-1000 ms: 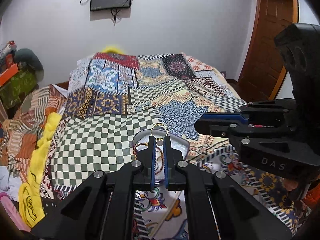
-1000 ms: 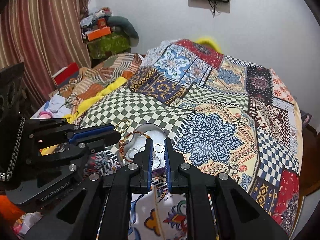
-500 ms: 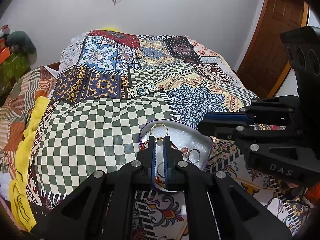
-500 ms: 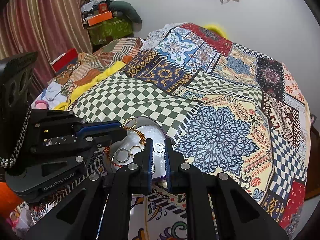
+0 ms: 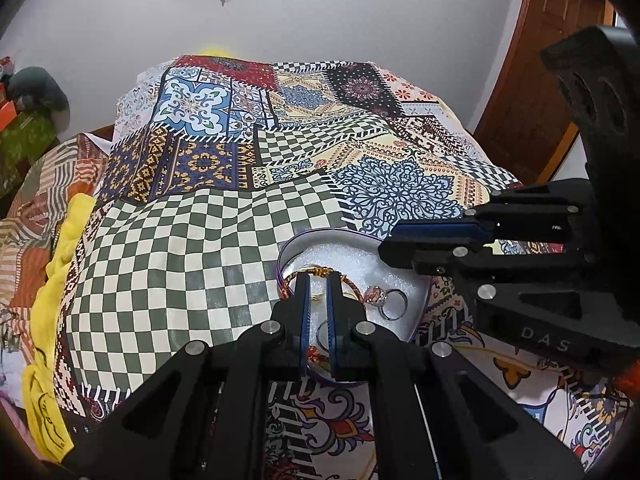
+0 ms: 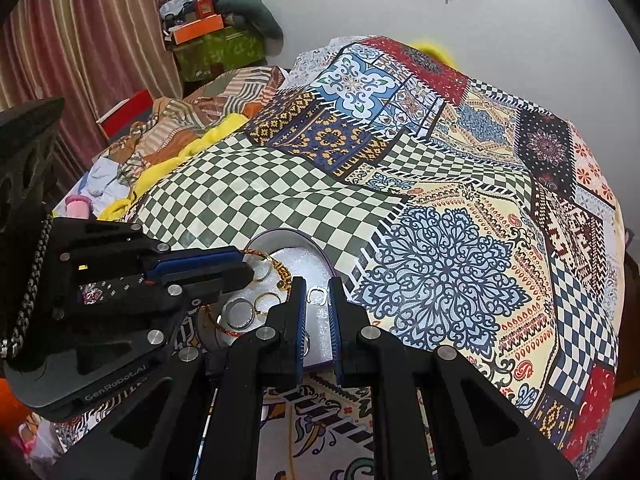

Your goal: Organize jewelry

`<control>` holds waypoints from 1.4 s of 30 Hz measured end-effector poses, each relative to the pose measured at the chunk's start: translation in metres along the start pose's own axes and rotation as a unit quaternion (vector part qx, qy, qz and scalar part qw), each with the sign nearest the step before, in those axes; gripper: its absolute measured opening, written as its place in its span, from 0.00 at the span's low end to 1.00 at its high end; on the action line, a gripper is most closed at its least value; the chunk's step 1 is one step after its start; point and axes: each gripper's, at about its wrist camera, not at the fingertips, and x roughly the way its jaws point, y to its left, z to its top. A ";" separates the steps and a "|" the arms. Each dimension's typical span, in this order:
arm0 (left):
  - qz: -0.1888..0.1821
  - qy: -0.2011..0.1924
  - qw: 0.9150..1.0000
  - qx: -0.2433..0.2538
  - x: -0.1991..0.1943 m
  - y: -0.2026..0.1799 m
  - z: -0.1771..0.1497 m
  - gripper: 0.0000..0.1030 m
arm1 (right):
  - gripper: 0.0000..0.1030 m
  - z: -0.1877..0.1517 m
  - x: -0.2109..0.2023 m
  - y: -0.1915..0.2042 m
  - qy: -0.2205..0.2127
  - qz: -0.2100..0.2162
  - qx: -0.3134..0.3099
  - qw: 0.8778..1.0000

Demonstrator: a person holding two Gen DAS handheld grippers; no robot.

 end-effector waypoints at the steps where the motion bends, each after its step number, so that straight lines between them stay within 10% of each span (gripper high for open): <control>1: 0.001 0.000 1.000 0.002 0.000 -0.001 0.000 0.05 | 0.09 0.000 0.001 -0.001 0.001 0.000 0.001 1.000; 42: 0.039 -0.015 0.999 0.000 -0.038 0.008 -0.009 0.06 | 0.10 0.002 0.003 0.016 0.024 -0.029 -0.027 0.999</control>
